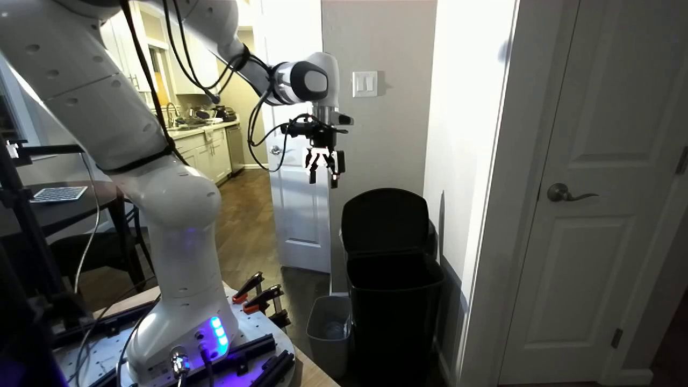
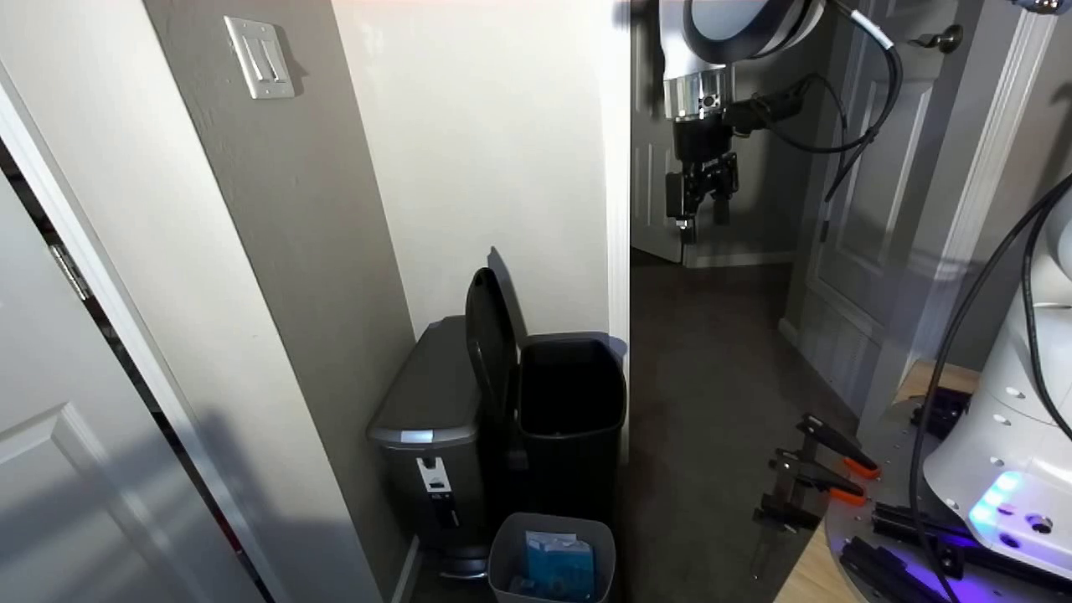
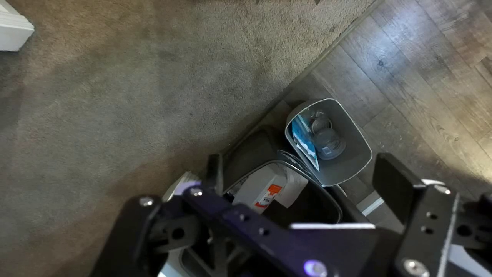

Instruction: Close the black bin

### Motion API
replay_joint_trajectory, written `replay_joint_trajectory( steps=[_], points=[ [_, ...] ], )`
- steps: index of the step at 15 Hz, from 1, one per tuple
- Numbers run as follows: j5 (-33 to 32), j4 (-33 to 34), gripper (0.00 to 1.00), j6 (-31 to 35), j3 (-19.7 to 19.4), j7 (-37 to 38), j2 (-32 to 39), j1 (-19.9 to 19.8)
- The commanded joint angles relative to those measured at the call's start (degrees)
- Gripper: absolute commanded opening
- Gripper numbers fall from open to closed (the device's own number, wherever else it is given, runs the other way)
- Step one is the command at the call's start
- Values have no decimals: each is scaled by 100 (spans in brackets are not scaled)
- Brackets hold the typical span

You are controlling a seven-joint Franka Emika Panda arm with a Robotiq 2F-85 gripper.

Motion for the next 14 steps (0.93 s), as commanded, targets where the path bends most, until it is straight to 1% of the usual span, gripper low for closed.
replay_joint_trajectory(
  steps=[1,7,11,14],
  points=[
    [-26,105,100,111,0,44,213,18],
    [-56,596,100,806,58,194,927,32],
    [-50,1289,100,1189,101,346,1698,61],
    [-30,1993,100,1352,123,584,2329,109]
  ],
)
